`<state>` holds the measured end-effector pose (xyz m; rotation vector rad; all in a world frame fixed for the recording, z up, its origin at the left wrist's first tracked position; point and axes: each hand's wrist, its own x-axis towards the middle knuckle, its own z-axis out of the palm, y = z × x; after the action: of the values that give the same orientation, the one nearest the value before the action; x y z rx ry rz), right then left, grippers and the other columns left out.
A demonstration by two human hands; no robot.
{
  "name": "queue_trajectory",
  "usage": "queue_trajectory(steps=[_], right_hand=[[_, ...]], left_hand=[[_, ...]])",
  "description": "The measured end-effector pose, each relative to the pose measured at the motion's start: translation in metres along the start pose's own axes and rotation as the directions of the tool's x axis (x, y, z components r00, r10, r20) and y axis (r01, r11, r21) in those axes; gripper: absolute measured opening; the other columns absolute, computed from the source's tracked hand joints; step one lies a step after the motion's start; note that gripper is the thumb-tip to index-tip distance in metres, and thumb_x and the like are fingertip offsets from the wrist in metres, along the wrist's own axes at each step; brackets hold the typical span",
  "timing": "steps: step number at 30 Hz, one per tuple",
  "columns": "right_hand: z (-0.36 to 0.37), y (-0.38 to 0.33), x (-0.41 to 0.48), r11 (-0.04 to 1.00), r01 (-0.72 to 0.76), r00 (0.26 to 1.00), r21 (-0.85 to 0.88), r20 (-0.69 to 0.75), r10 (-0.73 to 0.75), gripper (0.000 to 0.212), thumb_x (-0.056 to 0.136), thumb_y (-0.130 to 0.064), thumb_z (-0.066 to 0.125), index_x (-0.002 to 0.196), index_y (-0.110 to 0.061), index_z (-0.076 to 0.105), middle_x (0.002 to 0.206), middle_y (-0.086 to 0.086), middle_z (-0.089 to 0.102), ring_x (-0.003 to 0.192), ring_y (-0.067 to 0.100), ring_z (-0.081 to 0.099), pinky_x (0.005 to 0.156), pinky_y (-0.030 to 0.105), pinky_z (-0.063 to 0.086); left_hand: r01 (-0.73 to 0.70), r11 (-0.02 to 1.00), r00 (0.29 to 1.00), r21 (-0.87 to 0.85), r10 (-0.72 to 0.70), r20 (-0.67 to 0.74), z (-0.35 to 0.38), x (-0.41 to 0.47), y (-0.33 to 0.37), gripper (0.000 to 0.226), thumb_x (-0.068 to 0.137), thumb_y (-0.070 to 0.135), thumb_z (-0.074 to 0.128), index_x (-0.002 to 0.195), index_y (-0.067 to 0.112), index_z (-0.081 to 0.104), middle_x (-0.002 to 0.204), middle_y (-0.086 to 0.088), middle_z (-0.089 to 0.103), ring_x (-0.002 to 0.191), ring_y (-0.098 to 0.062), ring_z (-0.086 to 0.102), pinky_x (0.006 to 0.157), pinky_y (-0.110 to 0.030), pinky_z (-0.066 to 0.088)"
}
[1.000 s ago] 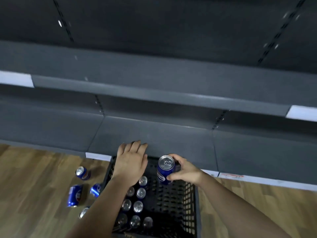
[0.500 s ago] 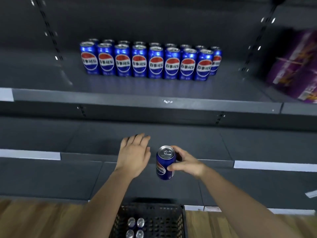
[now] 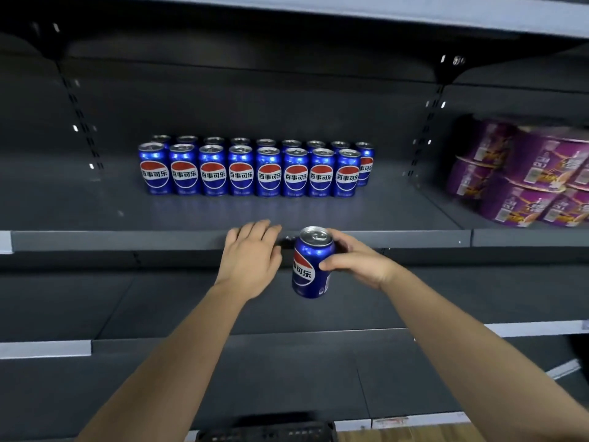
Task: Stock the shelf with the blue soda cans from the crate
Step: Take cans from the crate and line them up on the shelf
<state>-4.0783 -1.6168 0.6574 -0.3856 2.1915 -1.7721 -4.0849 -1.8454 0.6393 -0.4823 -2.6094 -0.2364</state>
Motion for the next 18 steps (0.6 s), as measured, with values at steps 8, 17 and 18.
queue_trajectory(steps=[8, 17, 18], right_hand=[[-0.061, -0.034, 0.011, 0.995, 0.088, 0.994, 0.052, -0.068, -0.085, 0.067, 0.056, -0.020, 0.075, 0.121, -0.024, 0.059, 0.112, -0.004, 0.070, 0.105, 0.012, 0.065, 0.083, 0.025, 0.053], [-0.142, -0.036, 0.027, 0.996, 0.089, 0.988, 0.005, -0.129, -0.088, 0.051, 0.066, -0.009, 0.067, 0.114, -0.022, 0.061, 0.104, -0.006, 0.072, 0.098, 0.009, 0.067, 0.079, 0.022, 0.053], [-0.149, -0.033, 0.028, 0.997, 0.082, 0.986, -0.010, -0.145, -0.082, 0.049, 0.067, -0.010, 0.065, 0.115, -0.023, 0.061, 0.103, -0.006, 0.072, 0.097, 0.009, 0.067, 0.080, 0.022, 0.053]], left_hand=[[-0.025, 0.999, 0.999, 0.032, 0.026, -0.040, 0.004, 0.052, 0.026, 0.044, 0.097, 0.034, 0.041, 0.139, 0.020, 0.045, 0.145, -0.001, 0.043, 0.133, -0.019, 0.036, 0.108, -0.037, 0.018], [-0.009, 1.000, 0.999, 0.010, 0.009, -0.037, 0.036, 0.104, 0.071, 0.044, 0.097, 0.036, 0.039, 0.139, 0.023, 0.044, 0.143, 0.001, 0.044, 0.131, -0.017, 0.037, 0.110, -0.038, 0.019], [-0.003, 1.000, 0.999, 0.005, 0.003, -0.037, 0.040, 0.110, 0.075, 0.044, 0.098, 0.036, 0.039, 0.139, 0.023, 0.044, 0.144, 0.001, 0.043, 0.132, -0.017, 0.037, 0.110, -0.038, 0.019]])
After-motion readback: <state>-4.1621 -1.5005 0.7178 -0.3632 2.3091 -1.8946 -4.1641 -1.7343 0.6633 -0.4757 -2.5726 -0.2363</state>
